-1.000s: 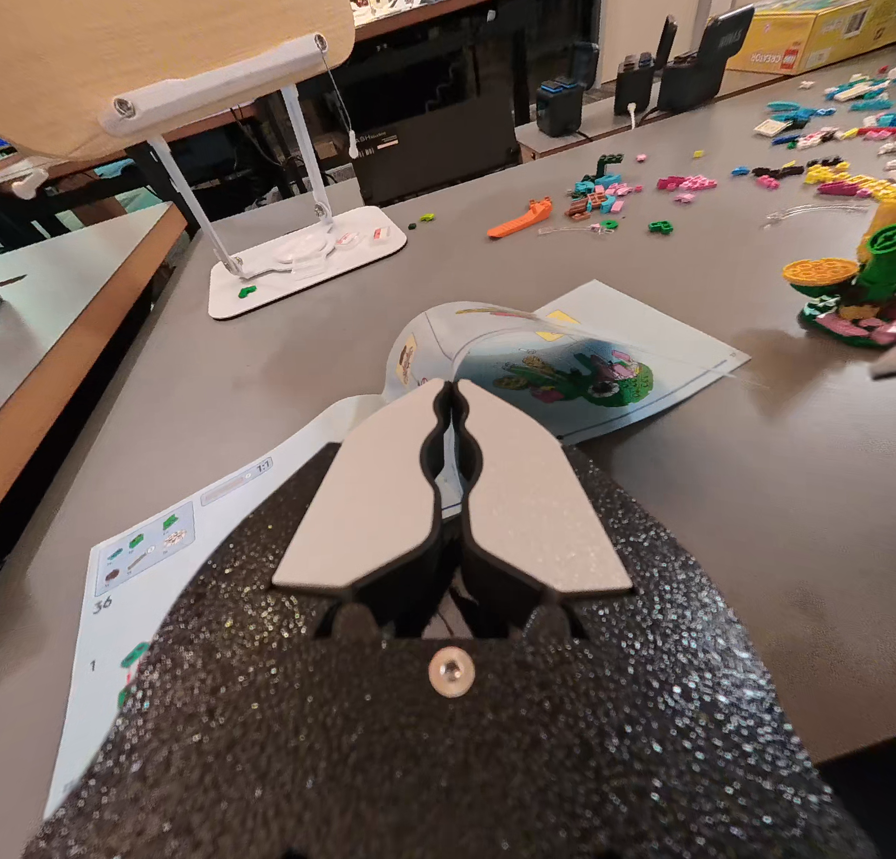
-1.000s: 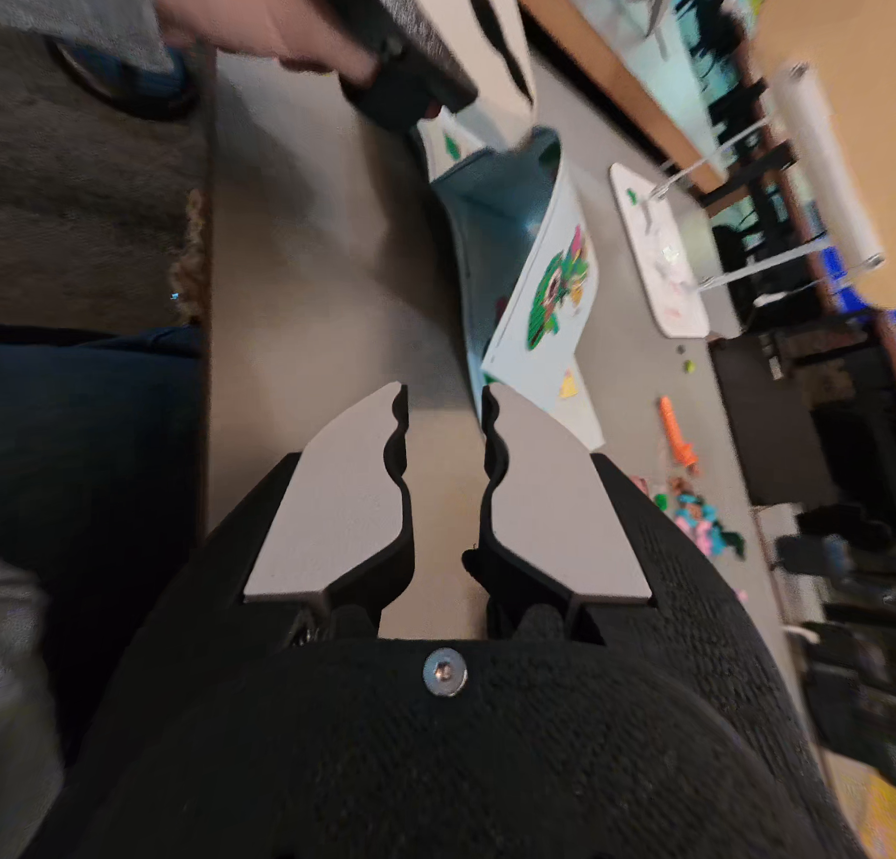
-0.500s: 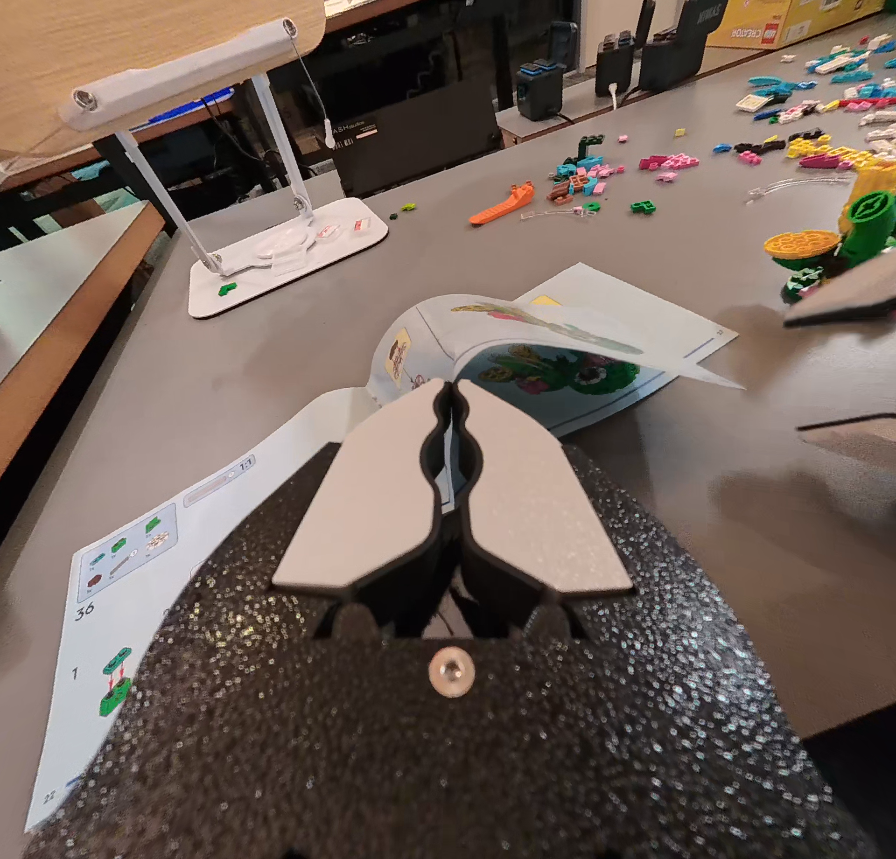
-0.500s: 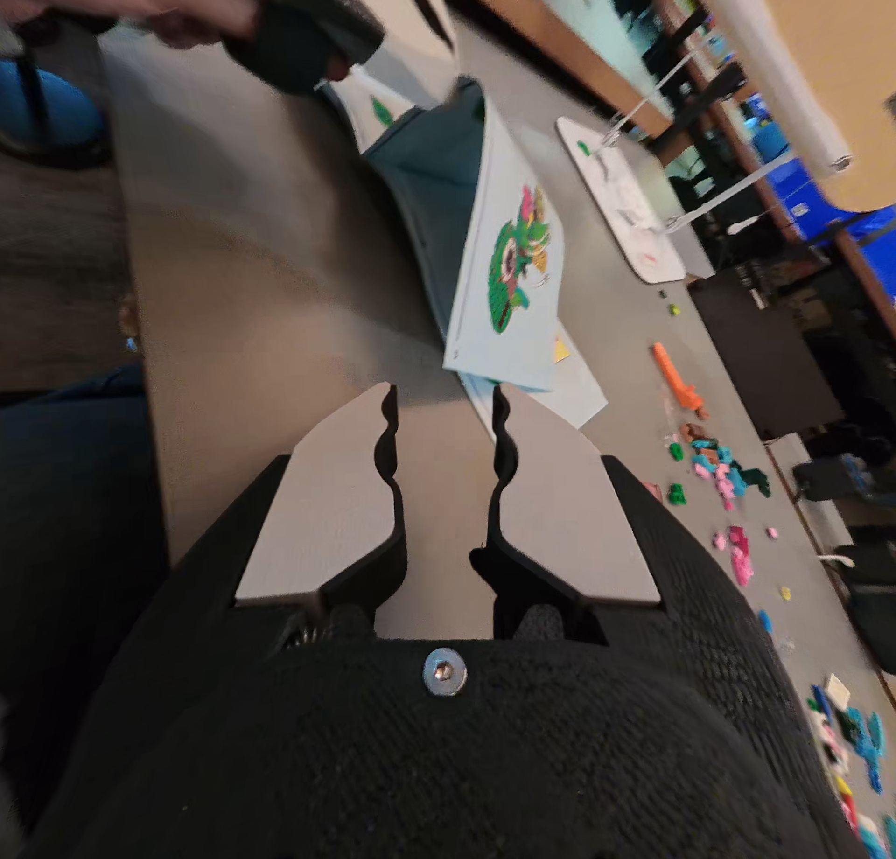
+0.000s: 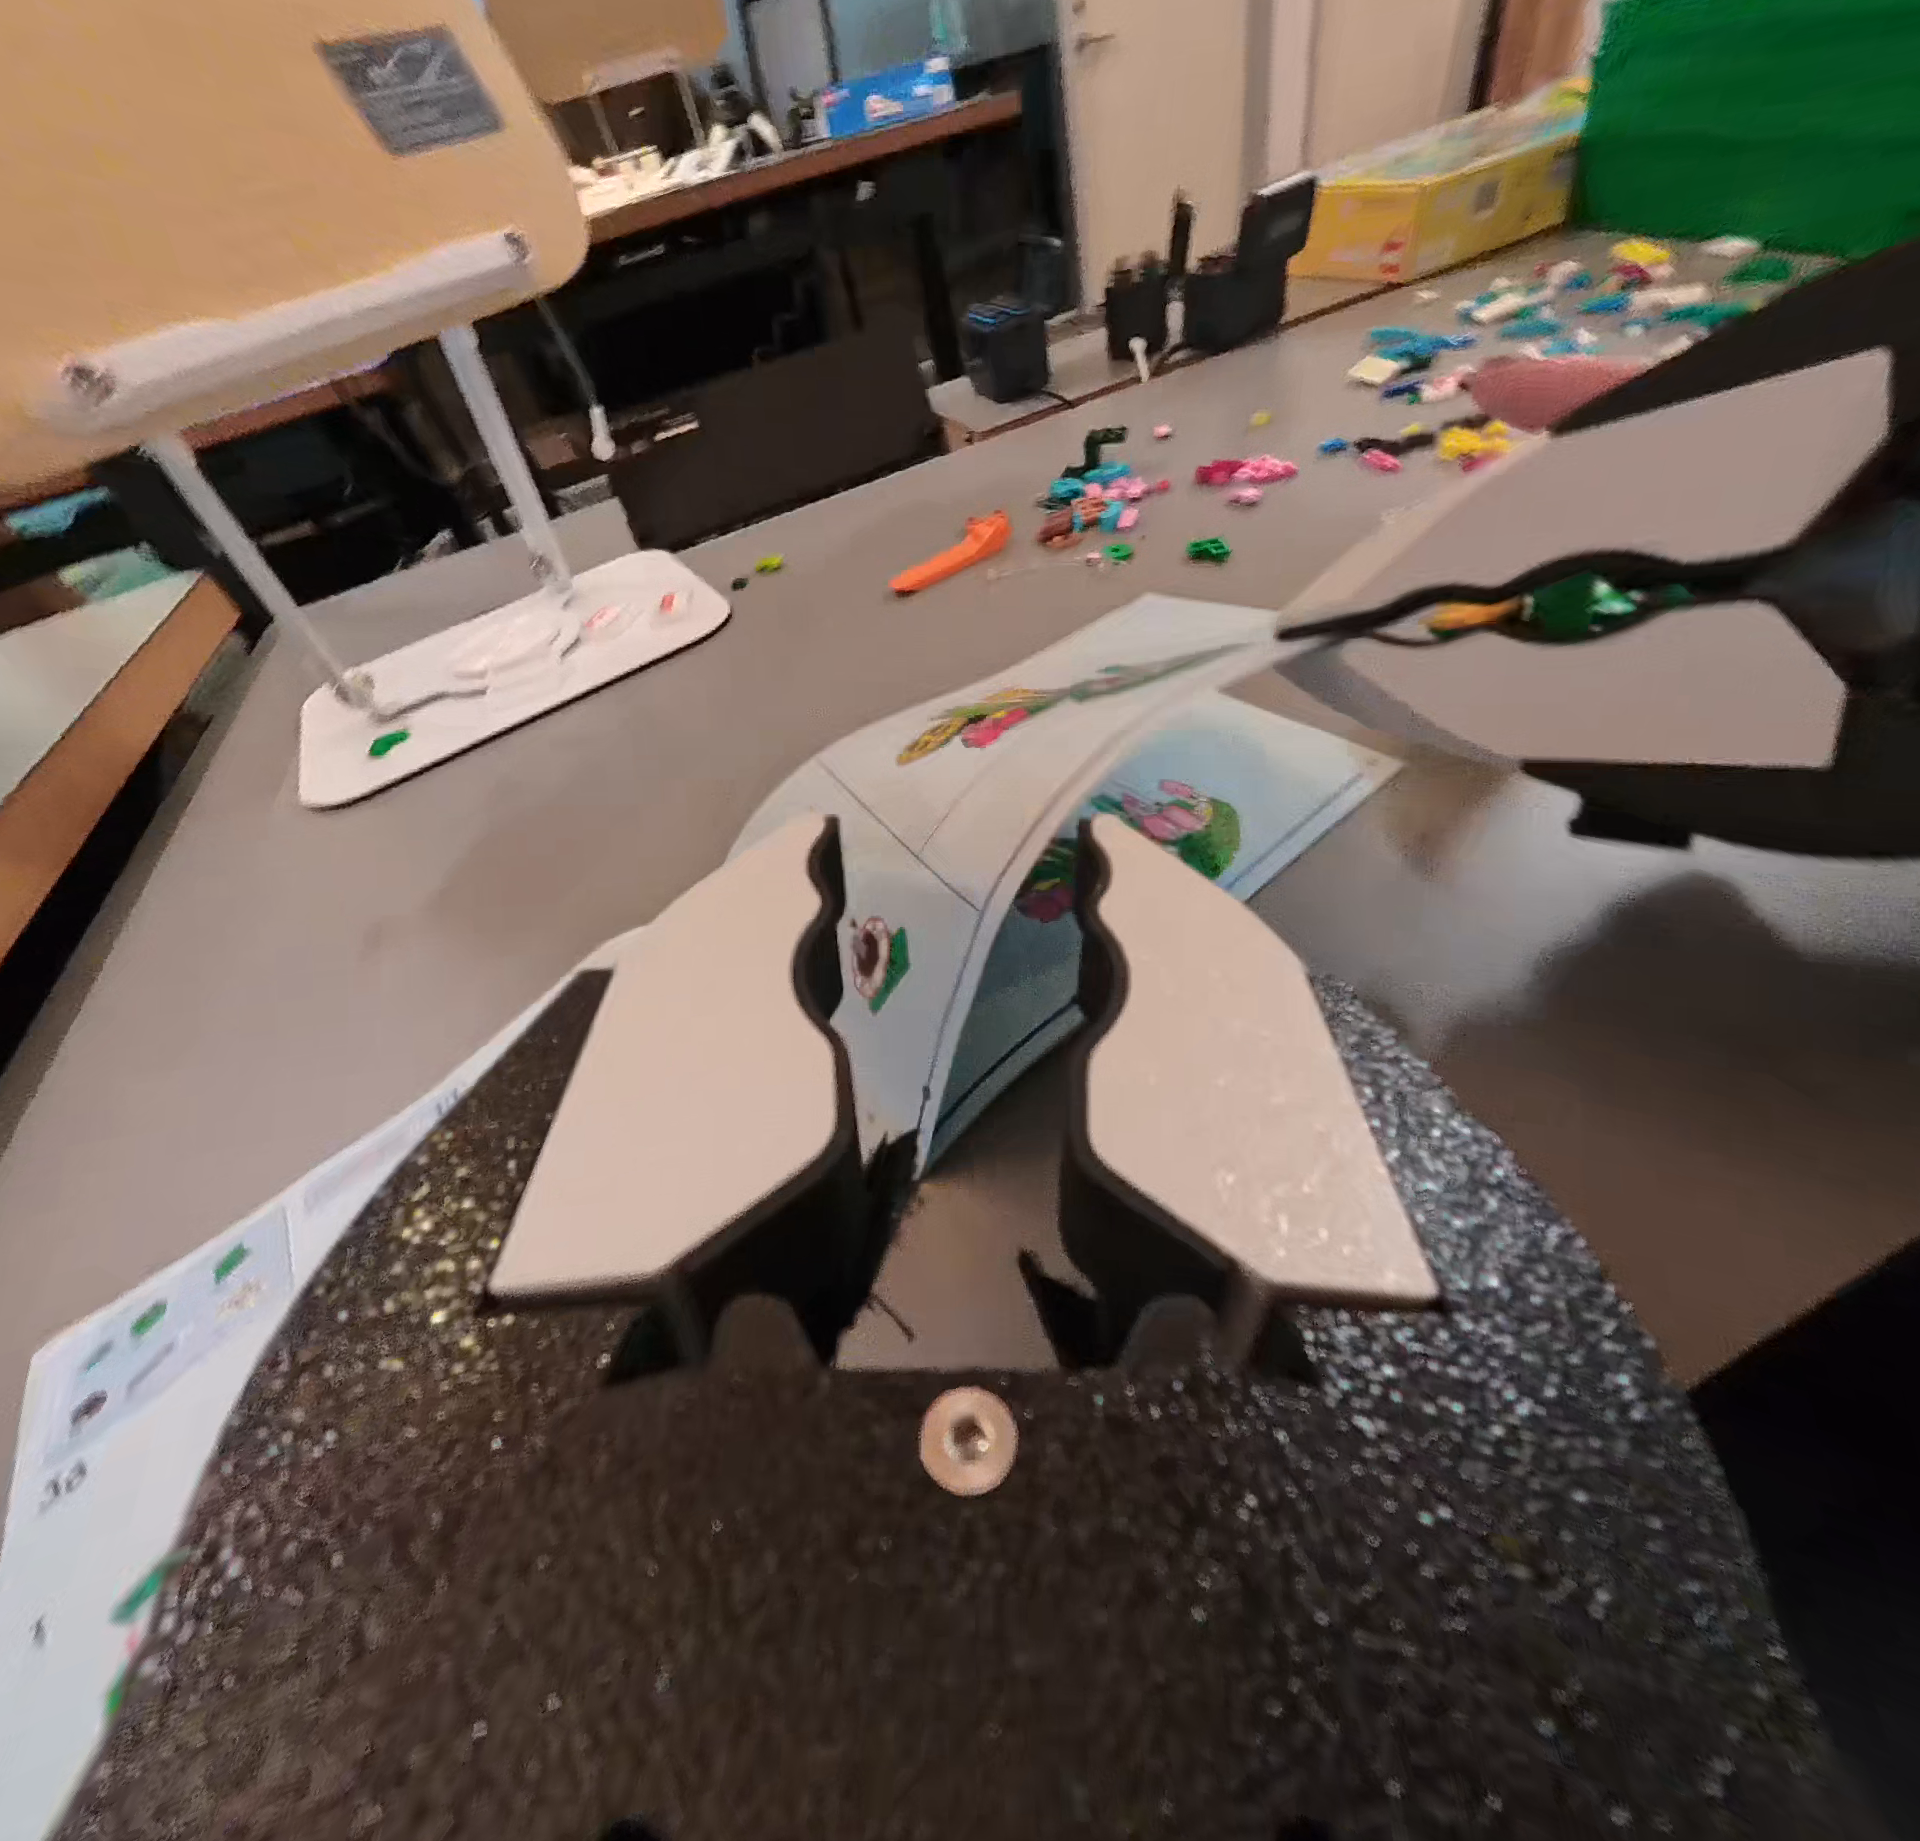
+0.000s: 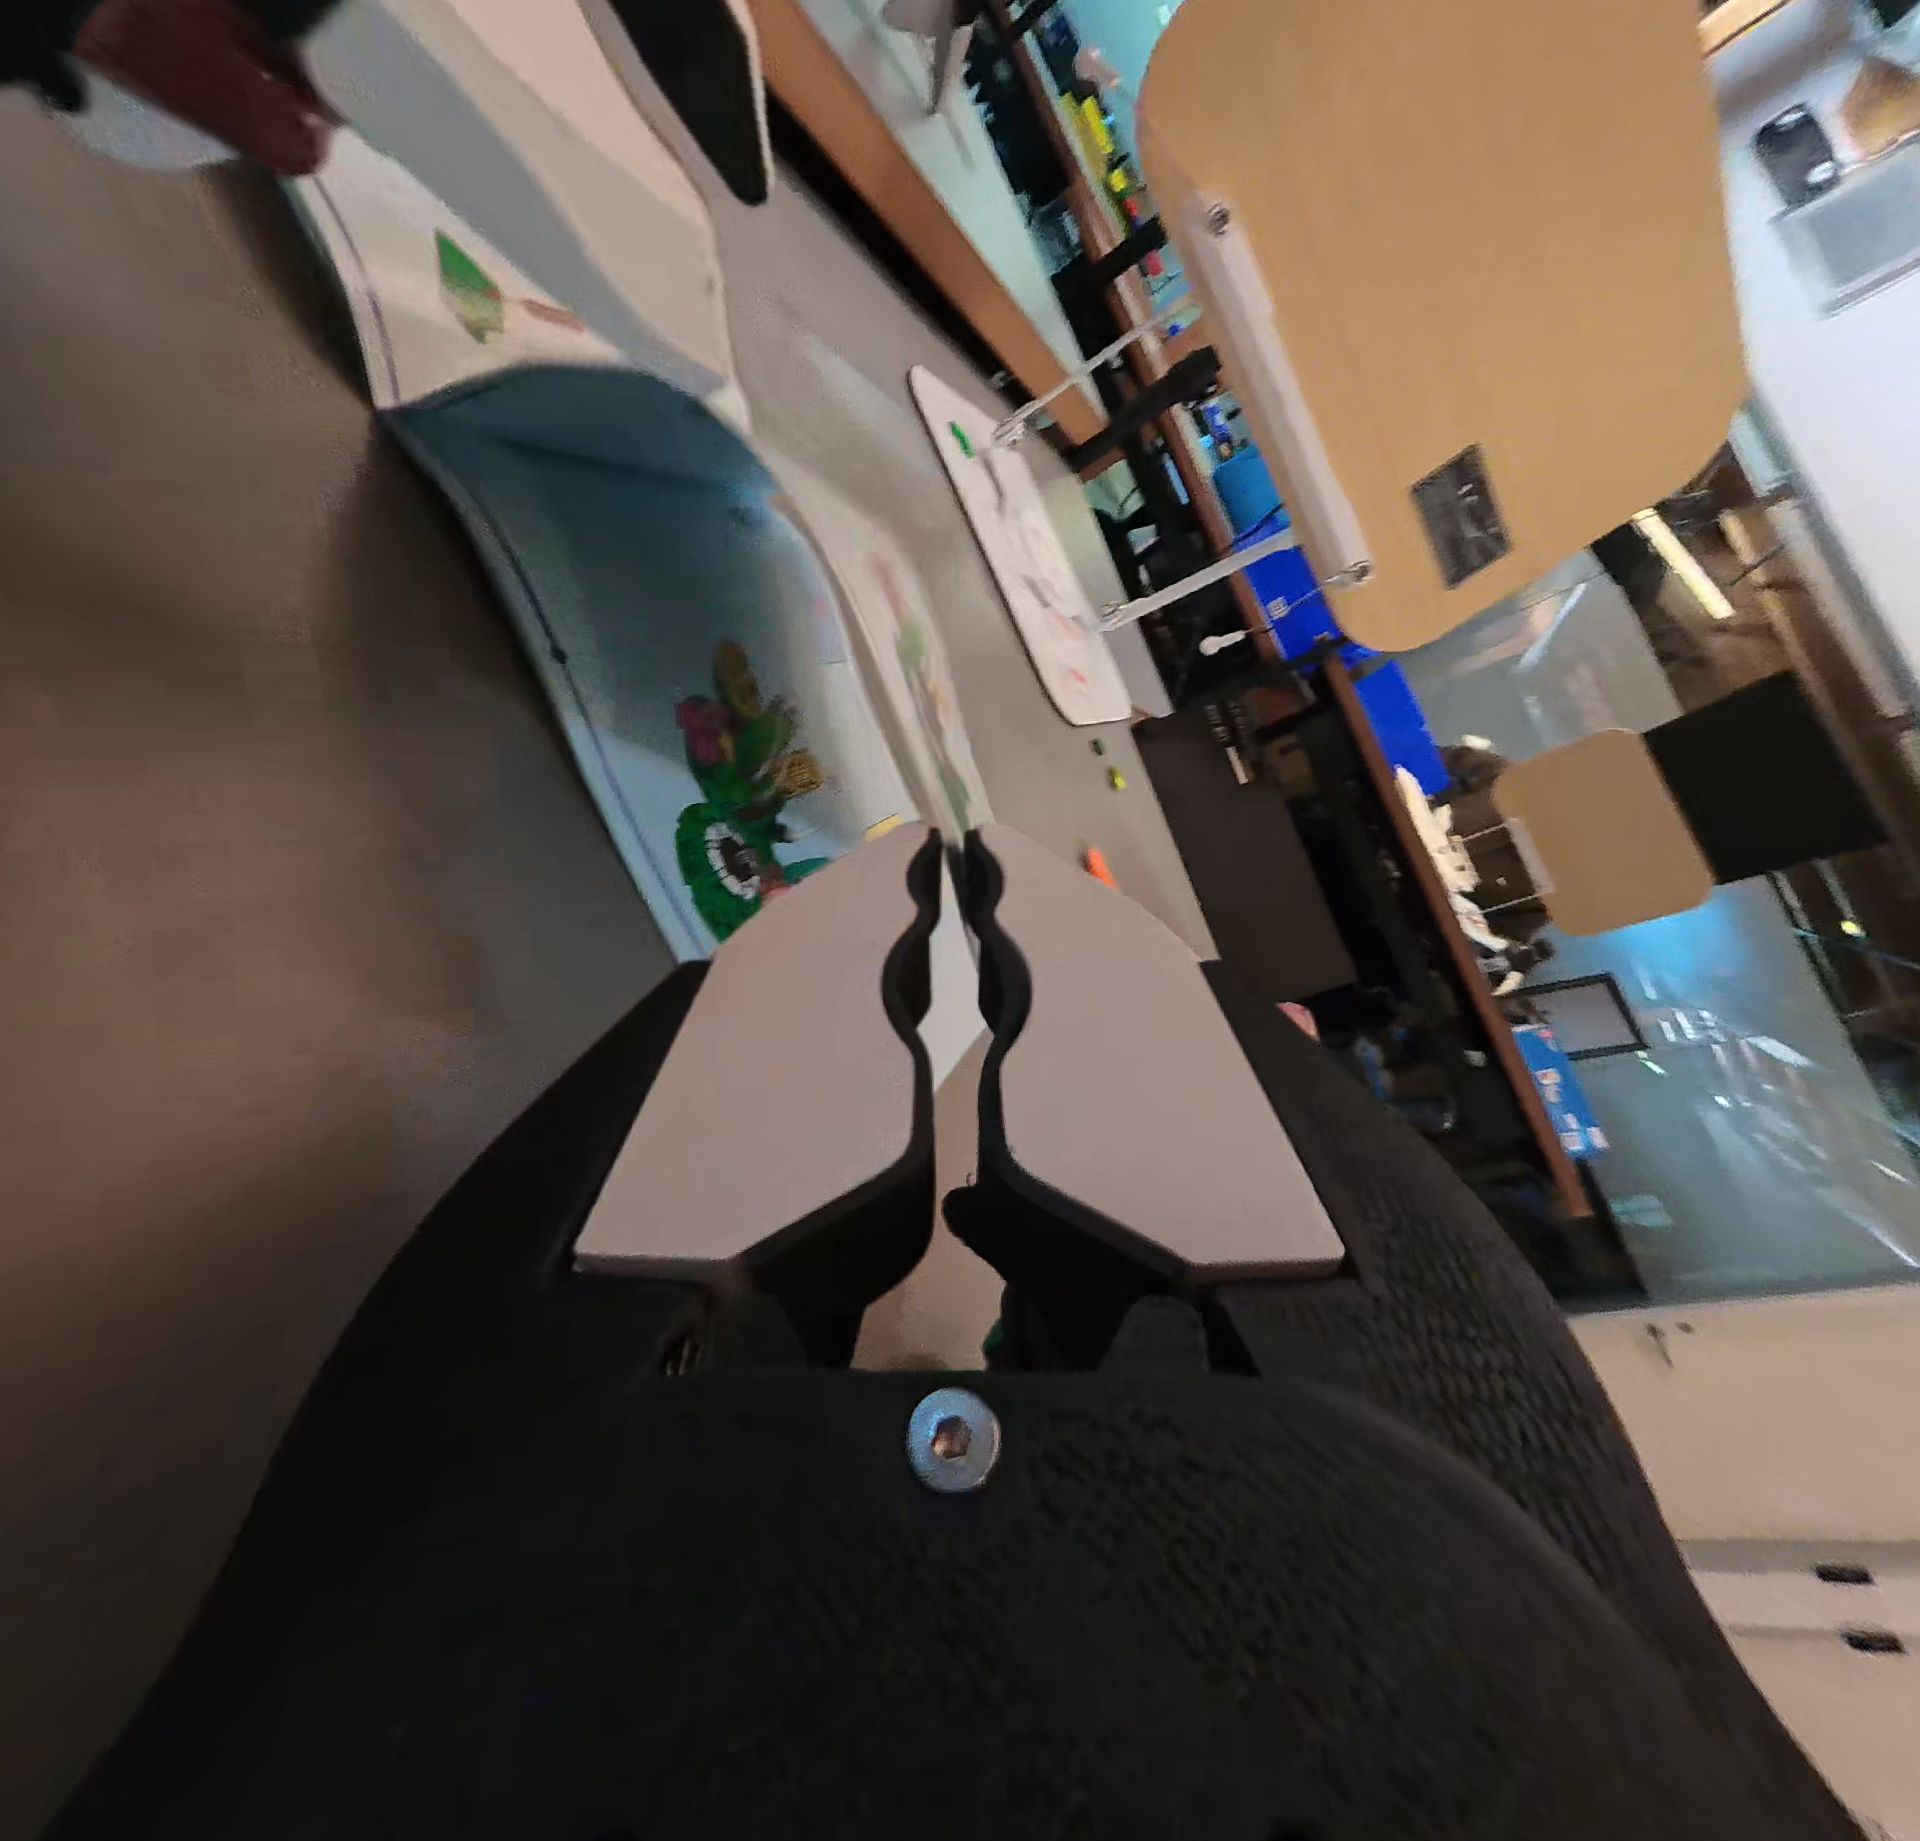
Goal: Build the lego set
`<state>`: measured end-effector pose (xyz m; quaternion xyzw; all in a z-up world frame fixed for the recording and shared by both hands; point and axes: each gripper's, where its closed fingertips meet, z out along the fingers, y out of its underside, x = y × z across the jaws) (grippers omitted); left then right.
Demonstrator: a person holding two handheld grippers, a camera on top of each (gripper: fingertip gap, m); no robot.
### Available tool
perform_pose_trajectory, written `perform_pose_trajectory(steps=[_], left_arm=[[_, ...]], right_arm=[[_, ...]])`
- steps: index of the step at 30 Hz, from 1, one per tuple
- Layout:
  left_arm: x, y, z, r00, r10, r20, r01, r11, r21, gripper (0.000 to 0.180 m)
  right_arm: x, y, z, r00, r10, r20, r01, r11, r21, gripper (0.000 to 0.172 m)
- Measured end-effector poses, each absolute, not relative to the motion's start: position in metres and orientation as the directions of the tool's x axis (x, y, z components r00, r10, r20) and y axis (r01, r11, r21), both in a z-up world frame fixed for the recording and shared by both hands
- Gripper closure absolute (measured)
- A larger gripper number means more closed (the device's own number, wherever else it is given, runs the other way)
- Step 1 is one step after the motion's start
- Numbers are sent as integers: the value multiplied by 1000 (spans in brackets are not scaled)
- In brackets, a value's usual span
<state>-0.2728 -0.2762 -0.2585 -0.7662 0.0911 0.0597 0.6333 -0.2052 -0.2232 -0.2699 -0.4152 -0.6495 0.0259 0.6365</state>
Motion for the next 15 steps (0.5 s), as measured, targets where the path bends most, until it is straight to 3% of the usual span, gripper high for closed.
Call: perform_pose_trajectory(steps=[7,10,13,15], left_arm=[[-239,-259,-260,794,-257,-551,-603,-221,-766,139],[-244,-246,-260,691,-219,-689,-722,-258,-642,150],[-267,-238,-249,650,-42,-759,-728,-322,-606,173],[-282,-239,-237,672,72,-737,-683,-323,-655,180]], right_arm=[[-211,-225,-255,132,461,878,460,756,-466,172],[-217,-232,-251,104,390,915,434,810,-394,172],[-225,-240,-246,122,463,878,383,794,-472,167],[-229,-240,-231,198,519,831,343,758,-555,161]])
